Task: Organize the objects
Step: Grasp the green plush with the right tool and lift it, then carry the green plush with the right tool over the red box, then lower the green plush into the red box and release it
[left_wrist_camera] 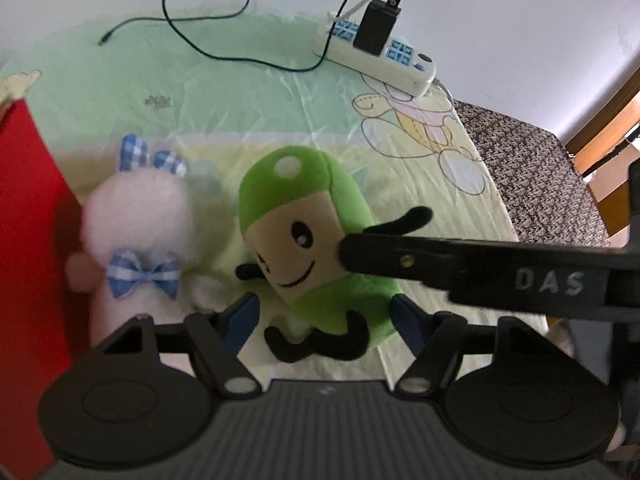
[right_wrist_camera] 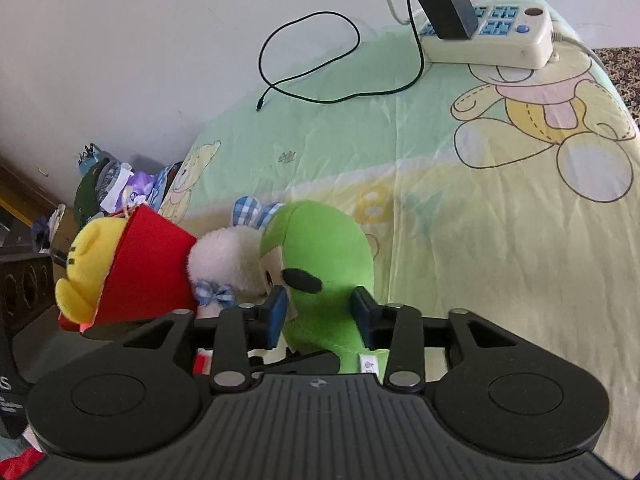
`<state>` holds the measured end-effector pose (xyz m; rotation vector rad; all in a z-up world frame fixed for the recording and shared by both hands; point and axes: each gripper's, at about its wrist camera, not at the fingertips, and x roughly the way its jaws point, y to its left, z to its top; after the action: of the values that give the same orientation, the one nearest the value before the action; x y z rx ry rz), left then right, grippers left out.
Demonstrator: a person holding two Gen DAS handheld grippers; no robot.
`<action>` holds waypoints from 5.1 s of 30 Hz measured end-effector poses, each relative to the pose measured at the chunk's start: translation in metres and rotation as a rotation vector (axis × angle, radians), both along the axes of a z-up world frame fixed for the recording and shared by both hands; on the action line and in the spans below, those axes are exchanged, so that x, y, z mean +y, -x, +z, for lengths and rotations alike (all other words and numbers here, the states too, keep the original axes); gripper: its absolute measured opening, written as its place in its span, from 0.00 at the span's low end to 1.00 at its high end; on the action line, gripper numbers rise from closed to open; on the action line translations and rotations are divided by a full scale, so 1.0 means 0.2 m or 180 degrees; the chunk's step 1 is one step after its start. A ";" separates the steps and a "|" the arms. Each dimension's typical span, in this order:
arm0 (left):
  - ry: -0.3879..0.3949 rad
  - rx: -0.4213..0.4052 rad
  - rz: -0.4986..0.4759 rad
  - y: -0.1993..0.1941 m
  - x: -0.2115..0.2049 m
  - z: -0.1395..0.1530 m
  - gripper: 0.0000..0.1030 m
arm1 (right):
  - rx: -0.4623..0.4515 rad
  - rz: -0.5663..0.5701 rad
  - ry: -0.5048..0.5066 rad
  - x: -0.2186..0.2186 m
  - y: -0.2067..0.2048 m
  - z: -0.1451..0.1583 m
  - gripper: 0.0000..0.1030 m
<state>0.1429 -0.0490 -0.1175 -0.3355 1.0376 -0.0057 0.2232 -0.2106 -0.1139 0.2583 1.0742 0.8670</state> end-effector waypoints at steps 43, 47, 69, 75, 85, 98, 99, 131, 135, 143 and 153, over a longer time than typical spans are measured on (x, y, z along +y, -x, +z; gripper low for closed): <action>-0.0556 -0.0423 -0.0598 0.80 -0.11 0.29 0.60 | 0.0782 -0.0098 -0.0783 -0.15 0.78 0.13 0.40; -0.0607 -0.0637 -0.0580 0.91 -0.01 0.40 0.60 | 0.0548 -0.0080 -0.0831 -0.05 0.87 0.26 0.40; -0.0969 -0.1388 -0.0252 1.24 0.85 0.79 0.60 | -0.0108 0.0269 -0.1175 0.88 1.05 0.59 0.40; -0.1038 -0.1219 -0.0075 1.24 1.12 0.71 0.60 | -0.0029 0.0442 -0.1108 1.17 1.05 0.48 0.40; -0.0915 -0.0850 0.0091 1.16 1.42 0.50 0.60 | 0.0149 0.0486 -0.0849 1.38 0.99 0.34 0.37; -0.0834 -0.0555 0.0063 1.06 1.47 0.32 0.62 | 0.0316 0.0341 -0.0510 1.40 0.97 0.20 0.36; -0.0844 -0.0543 0.0053 1.05 1.47 0.31 0.62 | 0.0320 0.0335 -0.0481 1.40 0.97 0.20 0.37; -0.1040 -0.0630 0.0014 0.97 1.46 0.29 0.78 | 0.0536 -0.0071 -0.0604 1.36 0.84 0.15 0.14; -0.1119 -0.0624 -0.0008 0.94 1.45 0.27 0.79 | 0.0484 -0.0118 -0.0573 1.33 0.84 0.16 0.10; -0.1164 -0.0579 -0.0005 0.98 1.44 0.32 0.74 | 0.0127 -0.0133 -0.0504 1.28 0.91 0.25 0.16; -0.1418 -0.0474 0.0107 1.00 1.33 0.39 0.77 | -0.0223 -0.0262 -0.0309 1.20 0.97 0.30 0.18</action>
<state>-0.0578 0.2172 -0.0402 0.0527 0.8574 0.2250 0.0292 0.0297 -0.0532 0.3484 0.9516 0.8494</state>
